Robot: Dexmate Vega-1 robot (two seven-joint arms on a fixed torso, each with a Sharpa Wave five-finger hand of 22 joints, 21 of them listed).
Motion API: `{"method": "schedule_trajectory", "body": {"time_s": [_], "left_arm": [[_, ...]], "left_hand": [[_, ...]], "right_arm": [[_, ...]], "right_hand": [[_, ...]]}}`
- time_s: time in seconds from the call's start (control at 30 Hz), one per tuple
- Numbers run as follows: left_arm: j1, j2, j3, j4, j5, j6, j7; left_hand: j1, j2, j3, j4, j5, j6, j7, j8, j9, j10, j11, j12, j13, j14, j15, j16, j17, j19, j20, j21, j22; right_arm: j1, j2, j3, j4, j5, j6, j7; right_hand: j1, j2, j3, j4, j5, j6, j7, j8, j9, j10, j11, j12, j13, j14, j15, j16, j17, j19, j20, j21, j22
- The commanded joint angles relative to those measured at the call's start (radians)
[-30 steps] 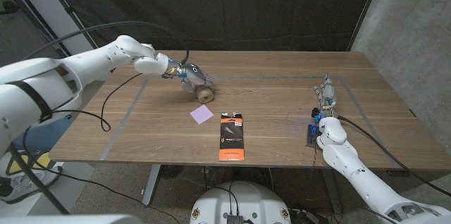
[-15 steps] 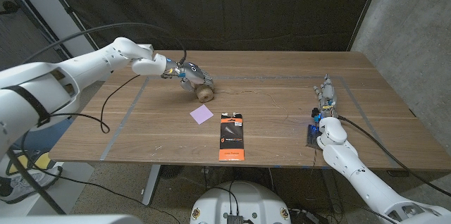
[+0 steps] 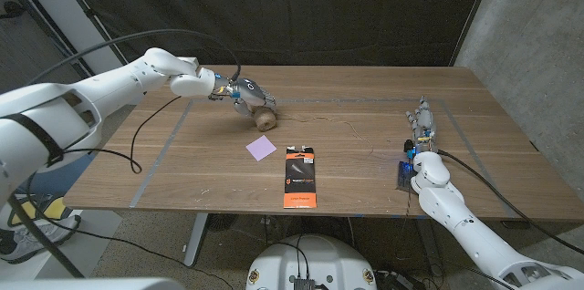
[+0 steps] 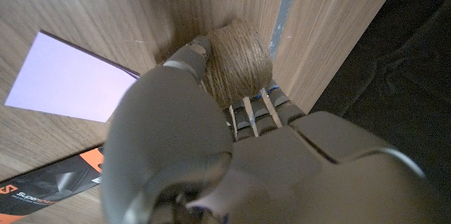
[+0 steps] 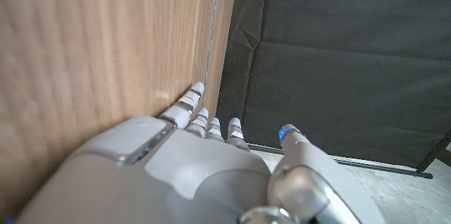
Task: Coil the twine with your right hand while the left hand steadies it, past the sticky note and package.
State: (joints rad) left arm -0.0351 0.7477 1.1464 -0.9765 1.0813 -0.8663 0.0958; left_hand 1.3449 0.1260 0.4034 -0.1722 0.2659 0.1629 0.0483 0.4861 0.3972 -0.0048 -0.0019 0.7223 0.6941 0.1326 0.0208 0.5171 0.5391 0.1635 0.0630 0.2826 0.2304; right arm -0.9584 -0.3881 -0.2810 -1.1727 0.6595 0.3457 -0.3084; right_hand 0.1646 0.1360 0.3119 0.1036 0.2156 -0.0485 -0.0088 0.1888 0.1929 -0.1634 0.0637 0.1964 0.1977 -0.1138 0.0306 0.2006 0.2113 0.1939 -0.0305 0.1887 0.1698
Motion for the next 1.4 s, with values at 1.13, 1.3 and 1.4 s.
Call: {"method": "schedule_trajectory", "body": {"time_s": [1.13,1.3,1.4], "left_arm": [[0.103,-0.005,-0.168,-0.091,-0.234,0.047,-0.262],[0.119,-0.004,-0.189,-0.112,-0.262,0.063,-0.283],[0.124,-0.004,-0.197,-0.116,-0.270,0.066,-0.290]], "left_hand": [[0.028,-0.003,-0.037,0.005,0.012,0.037,0.000,0.053,0.031,0.026,-0.010,0.045,0.045,0.019,-0.008,0.070,0.062,0.027,0.000,0.022,0.012],[0.033,-0.004,-0.040,0.004,0.013,0.039,0.000,0.060,0.035,0.031,-0.009,0.049,0.051,0.022,-0.011,0.078,0.069,0.031,0.001,0.026,0.014],[0.035,-0.004,-0.042,0.004,0.014,0.039,-0.002,0.062,0.037,0.032,-0.010,0.050,0.053,0.021,-0.012,0.082,0.072,0.032,-0.002,0.027,0.015]], "right_arm": [[-0.035,-0.058,0.019,-0.083,0.010,-0.048,0.006],[-0.035,-0.066,0.021,-0.091,0.009,-0.053,0.006],[-0.037,-0.069,0.022,-0.097,0.008,-0.056,0.004]], "right_hand": [[-0.014,0.001,0.010,0.003,-0.002,-0.007,0.000,0.008,0.002,-0.010,0.001,0.006,0.003,0.001,-0.002,0.008,0.005,0.012,0.000,0.007,0.003],[-0.015,0.000,0.011,0.003,-0.002,-0.007,0.001,0.008,0.002,-0.009,0.001,0.006,0.003,0.002,-0.002,0.008,0.005,0.012,0.000,0.007,0.003],[-0.015,0.000,0.011,0.003,-0.002,-0.006,0.001,0.008,0.002,-0.008,0.002,0.006,0.003,0.002,-0.001,0.008,0.005,0.013,0.000,0.008,0.003]]}}
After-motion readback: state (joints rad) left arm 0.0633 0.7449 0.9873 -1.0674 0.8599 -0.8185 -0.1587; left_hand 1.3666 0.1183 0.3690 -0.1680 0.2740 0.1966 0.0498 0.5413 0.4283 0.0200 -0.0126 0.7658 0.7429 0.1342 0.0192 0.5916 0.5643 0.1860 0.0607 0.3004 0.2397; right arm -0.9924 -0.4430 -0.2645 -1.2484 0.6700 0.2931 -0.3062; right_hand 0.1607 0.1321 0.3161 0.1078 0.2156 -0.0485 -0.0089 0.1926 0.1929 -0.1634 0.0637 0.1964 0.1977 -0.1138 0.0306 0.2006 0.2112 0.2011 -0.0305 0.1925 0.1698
